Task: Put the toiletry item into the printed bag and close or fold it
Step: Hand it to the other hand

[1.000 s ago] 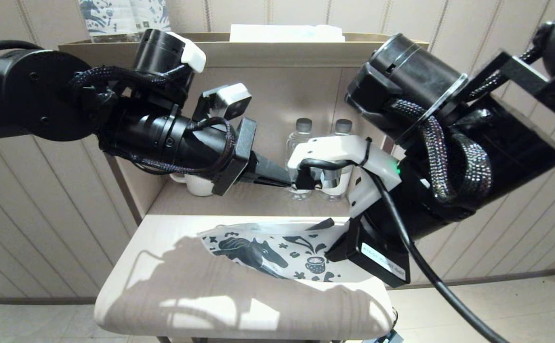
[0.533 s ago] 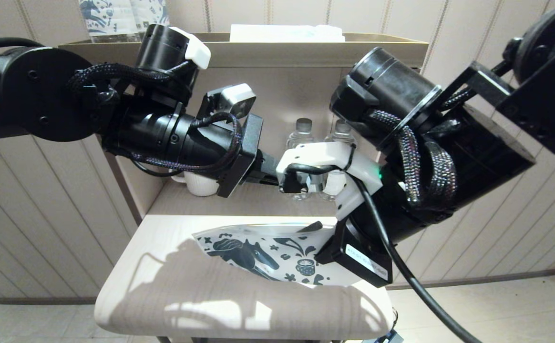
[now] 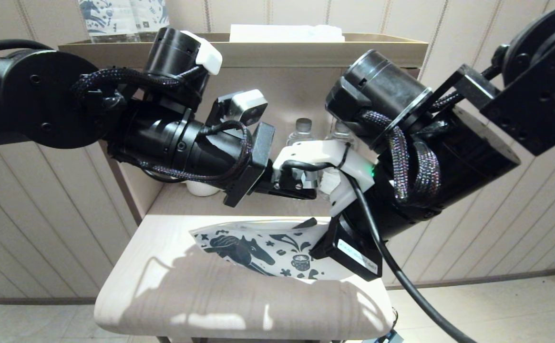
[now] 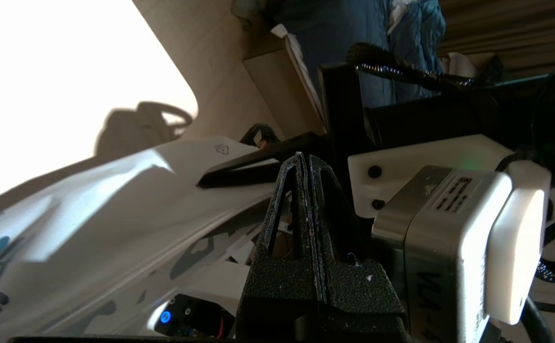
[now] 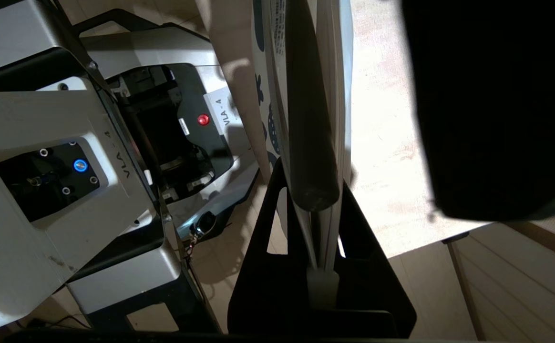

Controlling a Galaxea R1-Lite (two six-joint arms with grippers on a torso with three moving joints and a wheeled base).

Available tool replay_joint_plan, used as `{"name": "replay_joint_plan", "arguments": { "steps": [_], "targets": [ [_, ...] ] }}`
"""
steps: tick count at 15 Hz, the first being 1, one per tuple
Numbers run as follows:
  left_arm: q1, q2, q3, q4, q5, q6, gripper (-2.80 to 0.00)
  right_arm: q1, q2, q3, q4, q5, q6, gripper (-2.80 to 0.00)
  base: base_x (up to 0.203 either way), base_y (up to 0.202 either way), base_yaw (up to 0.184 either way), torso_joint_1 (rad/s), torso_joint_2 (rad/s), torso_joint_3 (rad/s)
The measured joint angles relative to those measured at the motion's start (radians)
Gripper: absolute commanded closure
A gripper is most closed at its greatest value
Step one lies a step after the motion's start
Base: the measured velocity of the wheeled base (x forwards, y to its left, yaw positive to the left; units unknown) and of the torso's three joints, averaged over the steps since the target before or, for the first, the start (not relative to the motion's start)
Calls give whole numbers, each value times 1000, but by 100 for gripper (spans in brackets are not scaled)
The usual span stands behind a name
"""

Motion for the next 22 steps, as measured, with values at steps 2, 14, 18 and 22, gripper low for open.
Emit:
{"name": "replay_joint_plan", "arguments": {
  "steps": [2,14,18,22],
  "targets": [
    [-1,2,0,-1,-1,1,0,-3,-2,0,-4,-1,0,0,0,0,0,0,0,0],
    [-18,39,-1,-1,-3,4,0,-22,-1,-2,-26,-2,-1,0,0,0,0,0,0,0],
    [-29,45,5,0,-3,7,0,-34,-1,-2,-36,-3,-1,0,0,0,0,0,0,0],
    [-40,52,16,-4,-2,11,0,-45,-2,-2,-46,-4,-1,0,0,0,0,0,0,0]
  ]
}}
